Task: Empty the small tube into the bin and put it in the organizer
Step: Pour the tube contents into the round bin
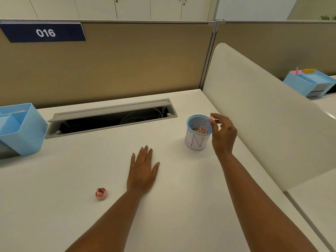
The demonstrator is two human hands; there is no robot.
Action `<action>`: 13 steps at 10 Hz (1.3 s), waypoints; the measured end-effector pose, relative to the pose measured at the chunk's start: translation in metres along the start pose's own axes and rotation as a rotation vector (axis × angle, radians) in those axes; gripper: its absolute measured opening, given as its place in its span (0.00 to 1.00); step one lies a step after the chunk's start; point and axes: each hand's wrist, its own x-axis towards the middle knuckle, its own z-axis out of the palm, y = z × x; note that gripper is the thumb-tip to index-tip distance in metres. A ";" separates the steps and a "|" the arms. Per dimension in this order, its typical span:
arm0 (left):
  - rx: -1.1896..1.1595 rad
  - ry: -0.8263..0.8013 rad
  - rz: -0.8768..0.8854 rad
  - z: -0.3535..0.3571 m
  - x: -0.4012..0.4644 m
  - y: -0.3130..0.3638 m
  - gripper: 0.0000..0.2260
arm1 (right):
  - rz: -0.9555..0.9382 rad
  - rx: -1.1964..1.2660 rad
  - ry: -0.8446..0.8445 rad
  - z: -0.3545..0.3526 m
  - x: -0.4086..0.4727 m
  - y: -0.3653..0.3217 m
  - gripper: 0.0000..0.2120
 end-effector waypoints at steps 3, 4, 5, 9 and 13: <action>0.003 0.003 0.003 0.001 0.000 0.000 0.25 | -0.004 0.030 -0.002 0.001 -0.002 -0.002 0.11; -0.004 0.001 0.002 0.001 0.000 0.000 0.25 | -0.026 0.020 0.005 0.001 -0.003 0.000 0.09; -0.014 0.003 -0.002 0.001 0.001 0.000 0.25 | 0.008 0.093 0.059 0.000 -0.003 0.001 0.09; -0.005 0.000 0.000 0.001 0.000 -0.001 0.25 | 0.060 0.268 0.098 0.002 -0.019 0.009 0.12; 0.013 -0.004 0.004 0.002 0.001 -0.001 0.25 | -0.169 0.014 0.074 -0.003 -0.022 0.015 0.12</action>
